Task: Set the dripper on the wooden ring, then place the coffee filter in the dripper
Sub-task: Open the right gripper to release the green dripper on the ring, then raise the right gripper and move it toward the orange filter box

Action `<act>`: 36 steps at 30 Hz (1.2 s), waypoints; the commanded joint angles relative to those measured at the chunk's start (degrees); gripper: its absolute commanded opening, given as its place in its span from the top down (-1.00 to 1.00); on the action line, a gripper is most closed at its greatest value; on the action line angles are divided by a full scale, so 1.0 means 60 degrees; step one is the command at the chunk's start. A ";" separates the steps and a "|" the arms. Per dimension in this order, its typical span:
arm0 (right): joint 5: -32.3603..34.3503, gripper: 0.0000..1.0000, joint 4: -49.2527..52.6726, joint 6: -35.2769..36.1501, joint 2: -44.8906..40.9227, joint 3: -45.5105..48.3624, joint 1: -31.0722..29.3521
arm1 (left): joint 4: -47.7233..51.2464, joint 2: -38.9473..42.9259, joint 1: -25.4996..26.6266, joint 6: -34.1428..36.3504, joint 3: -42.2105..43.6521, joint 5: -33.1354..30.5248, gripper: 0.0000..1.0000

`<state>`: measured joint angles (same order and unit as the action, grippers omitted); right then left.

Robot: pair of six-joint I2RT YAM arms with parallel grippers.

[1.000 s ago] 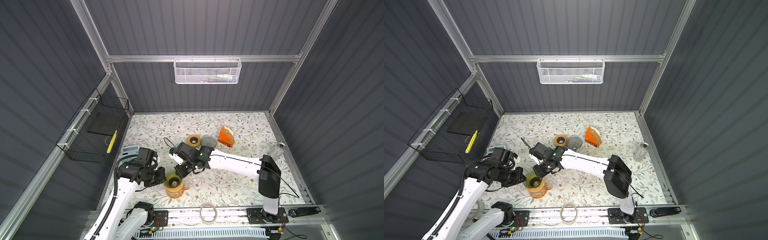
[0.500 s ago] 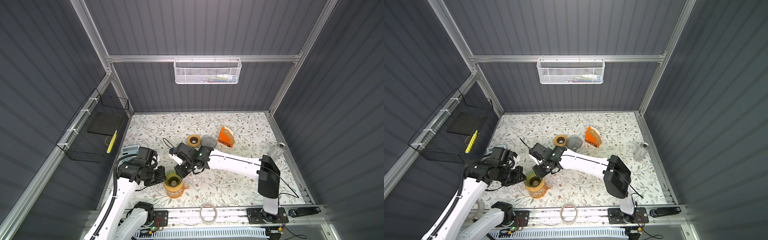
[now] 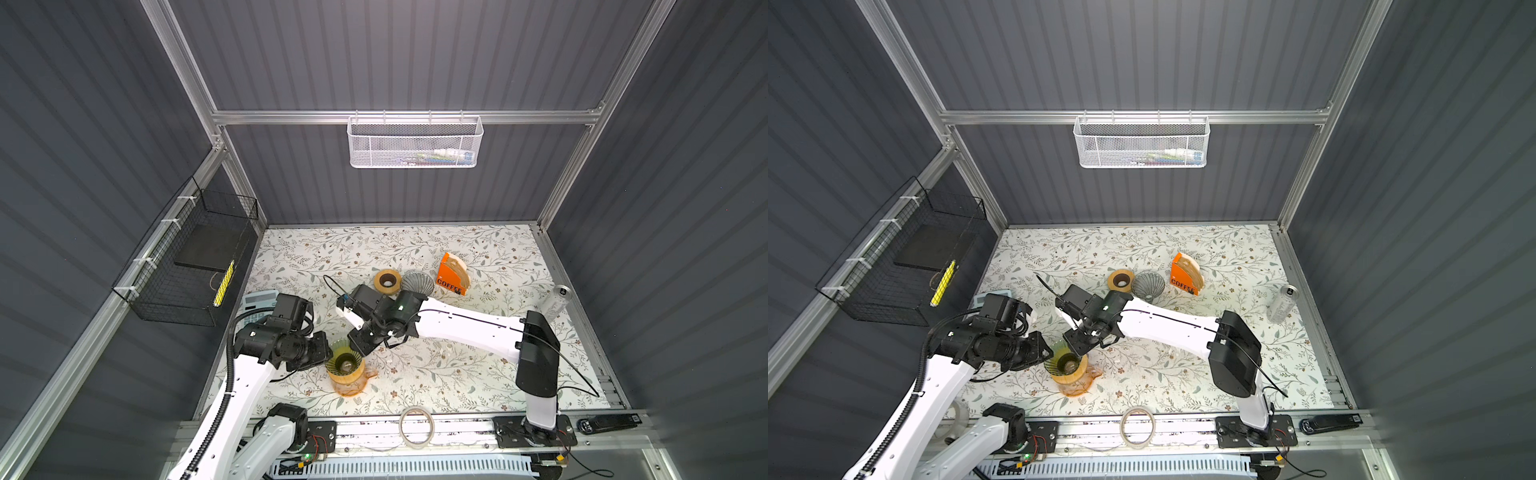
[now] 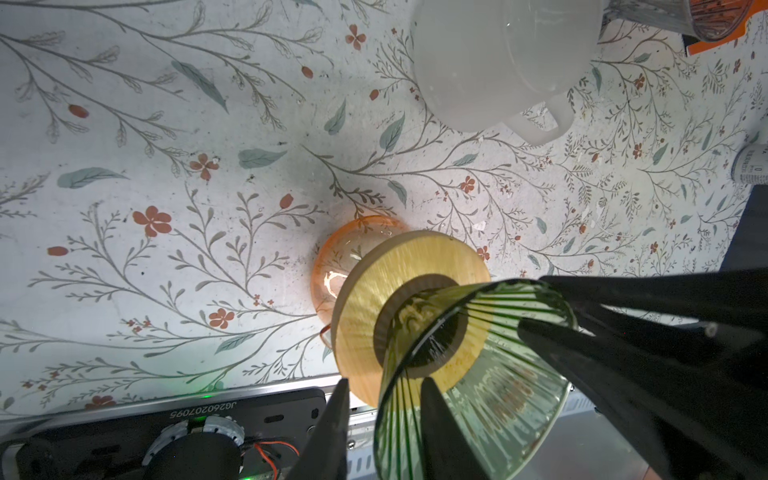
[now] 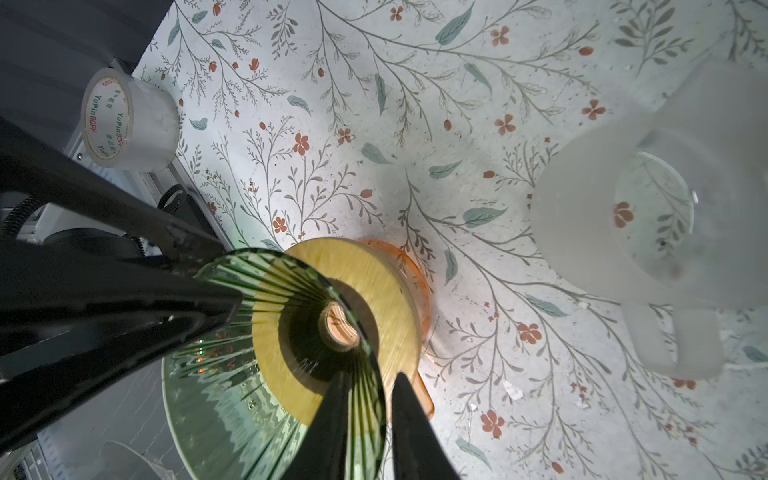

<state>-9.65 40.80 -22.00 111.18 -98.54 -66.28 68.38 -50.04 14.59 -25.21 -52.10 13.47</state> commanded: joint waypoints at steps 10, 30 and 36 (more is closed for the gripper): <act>0.0157 0.40 0.0242 0.0034 -0.0144 -0.0394 -0.0051 | 0.0308 0.0107 -0.0015 -0.0090 -0.0778 -0.0030 0.28; 0.0354 0.34 -0.0178 -0.0199 -0.0779 -0.0106 -0.0071 | 0.0545 0.0092 -0.0015 -0.0178 -0.1727 -0.0470 0.28; 0.1216 0.32 -0.0379 -0.0093 -0.1206 -0.0101 -0.0043 | -0.0320 -0.0214 -0.0015 -0.0409 -0.1975 -0.0620 0.29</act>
<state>-6.22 39.81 -22.68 106.19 -99.39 -66.41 68.93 -50.35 14.59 -26.22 -62.02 10.61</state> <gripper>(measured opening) 0.337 0.358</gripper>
